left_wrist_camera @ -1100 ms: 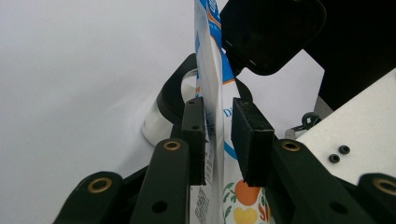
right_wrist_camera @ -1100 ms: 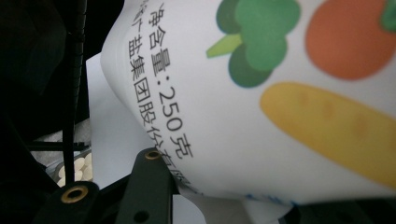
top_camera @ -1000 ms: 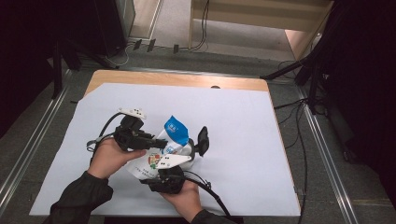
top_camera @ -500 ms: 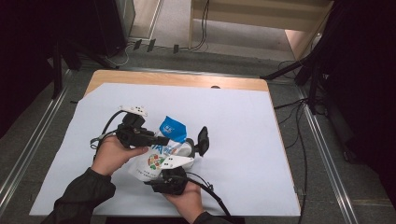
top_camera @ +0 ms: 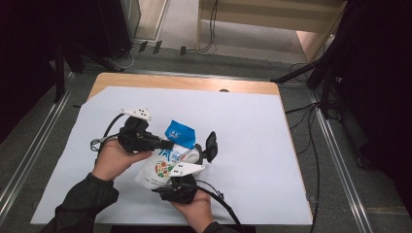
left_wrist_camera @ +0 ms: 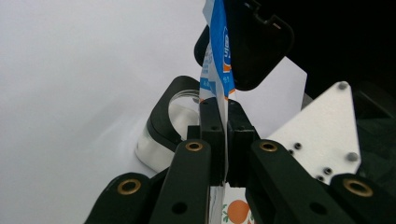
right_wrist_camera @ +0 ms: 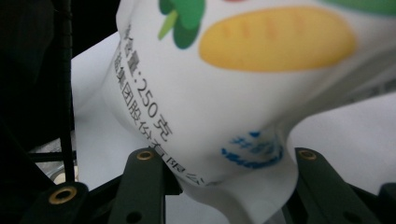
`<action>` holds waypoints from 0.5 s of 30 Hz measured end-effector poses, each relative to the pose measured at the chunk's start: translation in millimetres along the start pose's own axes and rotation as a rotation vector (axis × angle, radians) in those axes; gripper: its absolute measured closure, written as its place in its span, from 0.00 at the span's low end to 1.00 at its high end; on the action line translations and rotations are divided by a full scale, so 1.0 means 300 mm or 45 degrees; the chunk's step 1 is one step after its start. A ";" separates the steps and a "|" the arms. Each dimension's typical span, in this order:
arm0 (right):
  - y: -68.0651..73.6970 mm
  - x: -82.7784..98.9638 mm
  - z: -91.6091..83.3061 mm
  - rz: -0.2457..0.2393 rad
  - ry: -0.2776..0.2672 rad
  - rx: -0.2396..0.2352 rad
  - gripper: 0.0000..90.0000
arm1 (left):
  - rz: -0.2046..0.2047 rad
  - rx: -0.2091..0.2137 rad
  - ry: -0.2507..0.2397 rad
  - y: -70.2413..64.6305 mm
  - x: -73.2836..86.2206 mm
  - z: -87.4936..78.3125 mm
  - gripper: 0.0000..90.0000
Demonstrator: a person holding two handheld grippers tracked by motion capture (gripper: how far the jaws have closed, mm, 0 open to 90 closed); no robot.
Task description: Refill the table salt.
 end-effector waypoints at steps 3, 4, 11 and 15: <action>-0.001 0.000 0.000 0.005 -0.001 0.001 0.70 | 0.025 0.007 -0.006 -0.009 -0.005 -0.026 1.00; -0.001 0.000 -0.001 0.013 -0.008 -0.002 0.70 | 0.027 0.010 -0.009 -0.011 -0.005 -0.036 1.00; -0.017 0.001 -0.007 0.050 -0.018 0.000 0.71 | 0.020 0.017 -0.008 0.001 0.005 -0.081 1.00; -0.014 -0.007 -0.004 0.040 -0.030 -0.011 0.72 | 0.010 -0.009 -0.027 0.003 0.017 -0.111 1.00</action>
Point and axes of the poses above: each handheld gripper's, and its own axes: z roughly forward along the jaws, x roughly out of its underside, y roughly to its left, the point moved 1 cm from there along z, roughly forward along the jaws, and after that the axes turned 8 degrees about -z, right-handed, at the moved point
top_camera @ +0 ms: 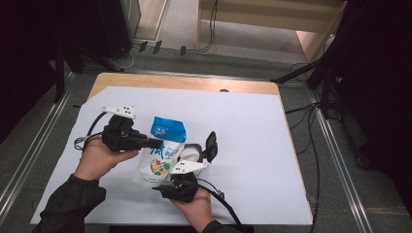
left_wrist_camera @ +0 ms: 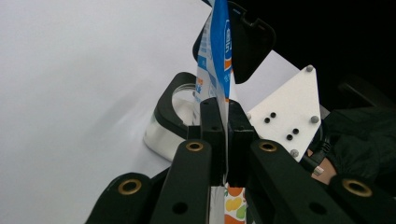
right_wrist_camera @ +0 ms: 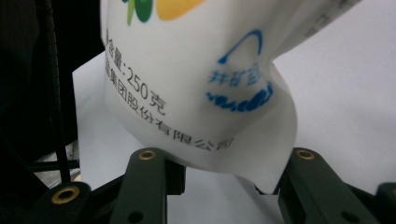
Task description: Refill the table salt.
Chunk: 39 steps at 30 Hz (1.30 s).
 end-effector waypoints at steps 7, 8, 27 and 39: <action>0.009 -0.014 0.011 -0.019 0.019 -0.019 0.71 | -0.011 0.010 -0.025 -0.007 0.013 -0.030 1.00; 0.011 -0.021 0.011 -0.014 0.024 -0.032 0.70 | -0.008 0.009 -0.034 -0.013 0.015 -0.042 1.00; 0.012 -0.048 0.002 -0.006 0.067 -0.089 0.69 | -0.032 -0.085 -0.168 0.012 0.024 -0.152 1.00; 0.023 -0.087 -0.060 -0.074 0.089 -0.092 0.63 | -0.100 -0.209 -0.202 0.091 0.029 -0.156 1.00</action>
Point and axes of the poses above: each handheld gripper's, and its own axes: z roughly forward along the jaws, x roughly out of its underside, y roughly to its left, the point moved 1 cm from there along z, roughly forward along the jaws, and after that the axes turned 8 degrees about -z, right-handed, at the moved point
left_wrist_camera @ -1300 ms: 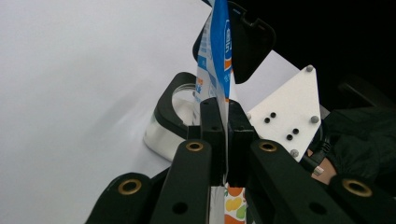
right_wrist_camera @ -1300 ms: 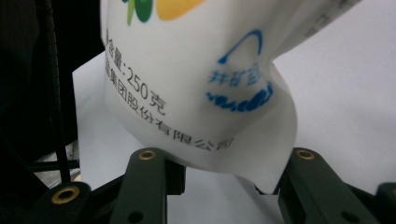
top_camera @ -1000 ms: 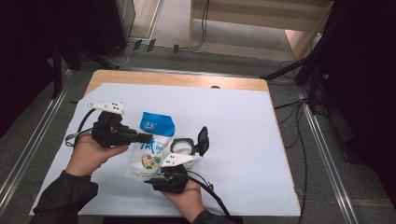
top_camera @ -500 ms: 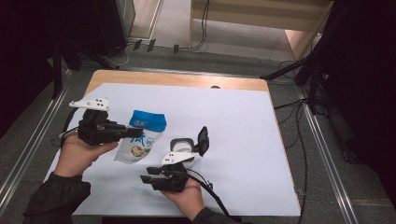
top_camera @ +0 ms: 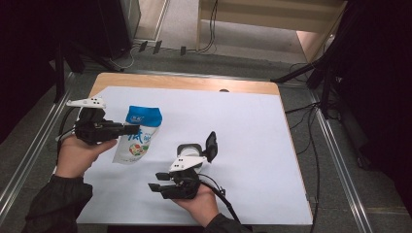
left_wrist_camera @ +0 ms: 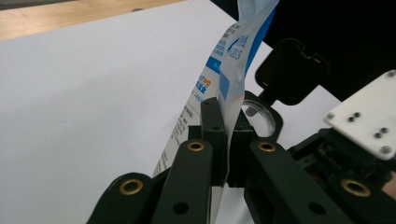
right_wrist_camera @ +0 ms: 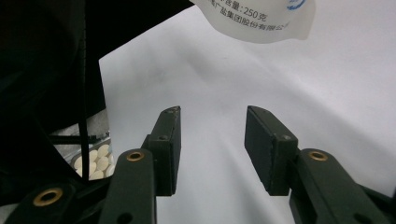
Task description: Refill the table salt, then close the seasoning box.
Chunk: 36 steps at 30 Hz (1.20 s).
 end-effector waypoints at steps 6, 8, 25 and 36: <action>-0.016 0.004 -0.065 -0.034 -0.006 0.017 0.63 | -0.003 -0.020 -0.024 0.024 -0.018 0.012 1.00; -0.019 0.005 -0.087 -0.037 -0.010 0.023 0.63 | 0.011 -0.029 -0.027 0.029 -0.023 0.023 1.00; -0.077 0.079 -0.299 -0.007 0.034 0.102 0.63 | -0.014 -0.074 -0.047 0.120 -0.059 0.139 1.00; -0.123 0.110 -0.397 0.028 0.031 0.156 0.63 | 0.010 -0.124 -0.060 0.179 -0.059 0.190 1.00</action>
Point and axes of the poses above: each handheld gripper's, and its own axes: z roughly forward along the jaws, x roughly out of its underside, y roughly to its left, the point moved 1 cm from there along z, roughly forward along the jaws, and after that the axes turned 8 degrees about -z, right-handed, at the moved point
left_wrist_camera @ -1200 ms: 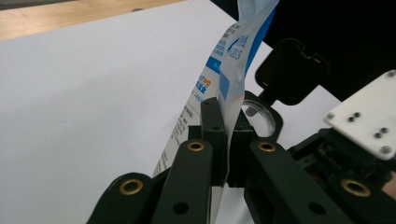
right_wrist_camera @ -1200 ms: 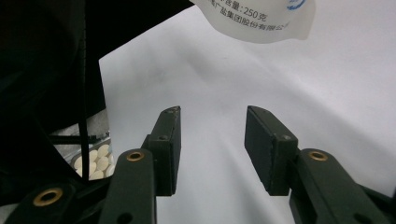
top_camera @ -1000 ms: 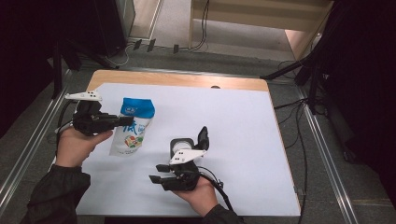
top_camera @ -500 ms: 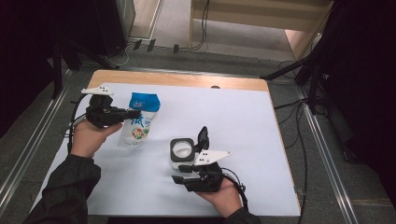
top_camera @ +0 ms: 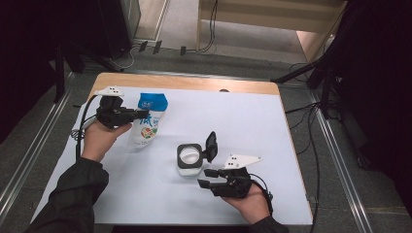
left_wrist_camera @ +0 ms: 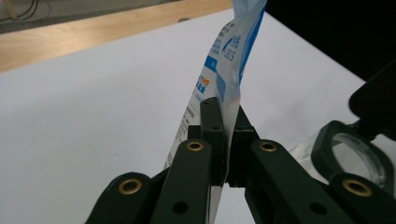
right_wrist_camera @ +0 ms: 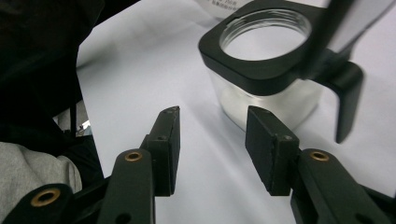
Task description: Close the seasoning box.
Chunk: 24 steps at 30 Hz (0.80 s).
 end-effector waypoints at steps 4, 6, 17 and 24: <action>-0.018 0.005 -0.022 0.015 -0.004 0.009 0.63 | -0.010 -0.003 -0.017 0.014 0.007 -0.011 1.00; -0.025 0.007 -0.034 0.017 0.004 0.017 0.63 | -0.014 -0.002 -0.011 0.020 0.014 -0.021 1.00; -0.068 -0.007 -0.080 -0.025 -0.024 0.055 0.65 | -0.018 -0.004 0.016 0.028 0.074 -0.085 0.96; -0.125 -0.005 -0.100 0.035 -0.036 0.101 0.71 | -0.027 -0.013 0.010 0.034 0.113 -0.119 0.93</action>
Point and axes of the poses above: each handheld gripper's, and its own axes: z roughly forward along the jaws, x roughly out of its underside, y roughly to its left, the point moved 1 cm from there along z, roughly forward along the jaws, and after that the axes turned 8 degrees about -z, right-handed, at the moved point
